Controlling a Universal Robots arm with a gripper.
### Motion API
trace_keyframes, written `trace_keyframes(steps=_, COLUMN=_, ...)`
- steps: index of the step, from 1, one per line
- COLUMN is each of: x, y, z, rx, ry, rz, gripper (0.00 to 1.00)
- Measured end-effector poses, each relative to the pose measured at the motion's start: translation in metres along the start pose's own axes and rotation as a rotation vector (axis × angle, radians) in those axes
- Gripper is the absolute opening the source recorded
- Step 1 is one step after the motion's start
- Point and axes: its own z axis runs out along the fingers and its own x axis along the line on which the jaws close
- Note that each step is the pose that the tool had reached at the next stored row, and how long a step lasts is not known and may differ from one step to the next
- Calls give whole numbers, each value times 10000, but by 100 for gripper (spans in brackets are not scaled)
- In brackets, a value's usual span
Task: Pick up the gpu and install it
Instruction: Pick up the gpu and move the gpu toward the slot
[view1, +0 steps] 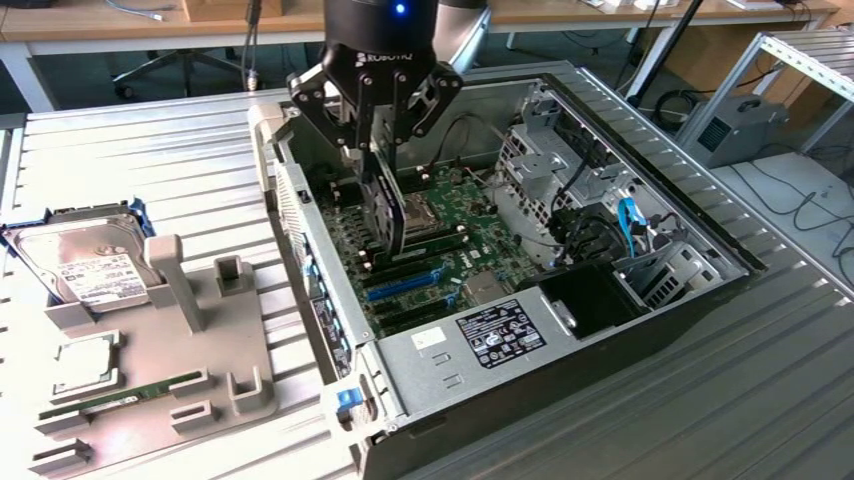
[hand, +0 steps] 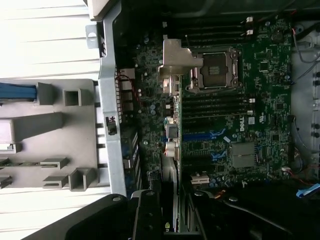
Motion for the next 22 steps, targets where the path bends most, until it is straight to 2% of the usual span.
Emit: trace_keyframes(steps=22, x=-185, y=93, z=89, rx=46, ry=-4, rz=-1, gripper=26)
